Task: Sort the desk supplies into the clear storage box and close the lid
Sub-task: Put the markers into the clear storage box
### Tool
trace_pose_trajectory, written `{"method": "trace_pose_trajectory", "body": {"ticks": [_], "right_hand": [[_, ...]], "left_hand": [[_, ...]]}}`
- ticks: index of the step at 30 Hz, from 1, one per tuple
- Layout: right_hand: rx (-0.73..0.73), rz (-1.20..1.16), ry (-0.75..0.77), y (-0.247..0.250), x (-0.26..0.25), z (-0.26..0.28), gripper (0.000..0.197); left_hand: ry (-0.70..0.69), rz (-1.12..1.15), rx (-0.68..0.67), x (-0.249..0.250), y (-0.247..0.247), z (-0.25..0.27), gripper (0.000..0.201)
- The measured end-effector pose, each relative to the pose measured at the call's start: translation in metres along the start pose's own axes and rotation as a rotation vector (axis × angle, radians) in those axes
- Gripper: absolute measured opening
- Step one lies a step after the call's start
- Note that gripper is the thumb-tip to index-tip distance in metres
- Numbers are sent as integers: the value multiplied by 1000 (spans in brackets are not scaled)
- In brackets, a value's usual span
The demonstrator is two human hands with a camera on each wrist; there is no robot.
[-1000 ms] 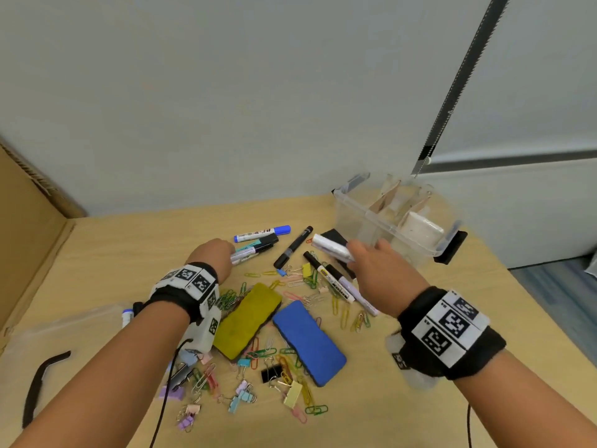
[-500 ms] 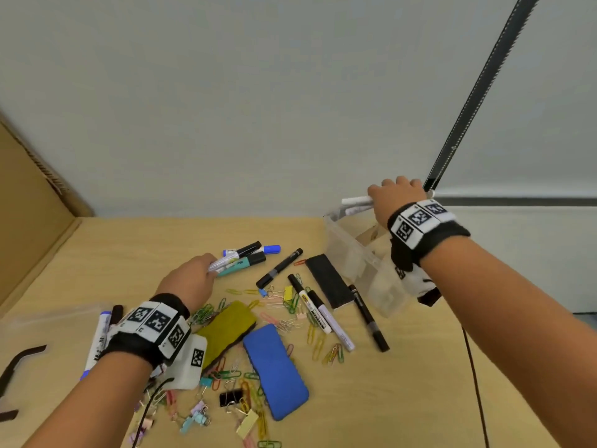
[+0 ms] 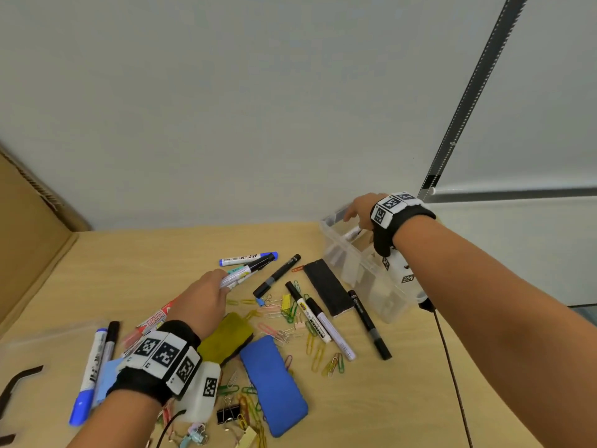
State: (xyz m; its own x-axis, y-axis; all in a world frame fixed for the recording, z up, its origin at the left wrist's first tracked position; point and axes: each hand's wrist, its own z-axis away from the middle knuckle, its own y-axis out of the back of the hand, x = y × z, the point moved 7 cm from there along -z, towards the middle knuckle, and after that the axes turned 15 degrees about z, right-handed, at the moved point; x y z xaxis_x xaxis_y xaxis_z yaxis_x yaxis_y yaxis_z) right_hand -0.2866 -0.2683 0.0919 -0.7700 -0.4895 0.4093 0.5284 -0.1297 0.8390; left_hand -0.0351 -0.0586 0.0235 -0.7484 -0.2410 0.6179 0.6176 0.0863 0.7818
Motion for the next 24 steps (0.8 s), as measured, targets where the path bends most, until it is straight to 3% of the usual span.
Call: {"method": "trace_pose_trajectory", "body": {"ticks": [5,9,16,21,24], "right_hand": [[159,-284,-94,-3,13,31,43],[277,-441,-165,-33,26,80,42],[216,-493,-508,-113,45,113,59],[317,-563,-548,-125,42,111,61],[349,-569,-550,-126,42,110,61]], "left_hand": [[-56,20,-7,11,-2,6,28],[-123,102,-12,31,-9,14,25],[-253,186,35,121,-32,-5,38],[-305,-71,62,186,-56,-51,55],[-349,-351,32,221,-75,-77,47]]}}
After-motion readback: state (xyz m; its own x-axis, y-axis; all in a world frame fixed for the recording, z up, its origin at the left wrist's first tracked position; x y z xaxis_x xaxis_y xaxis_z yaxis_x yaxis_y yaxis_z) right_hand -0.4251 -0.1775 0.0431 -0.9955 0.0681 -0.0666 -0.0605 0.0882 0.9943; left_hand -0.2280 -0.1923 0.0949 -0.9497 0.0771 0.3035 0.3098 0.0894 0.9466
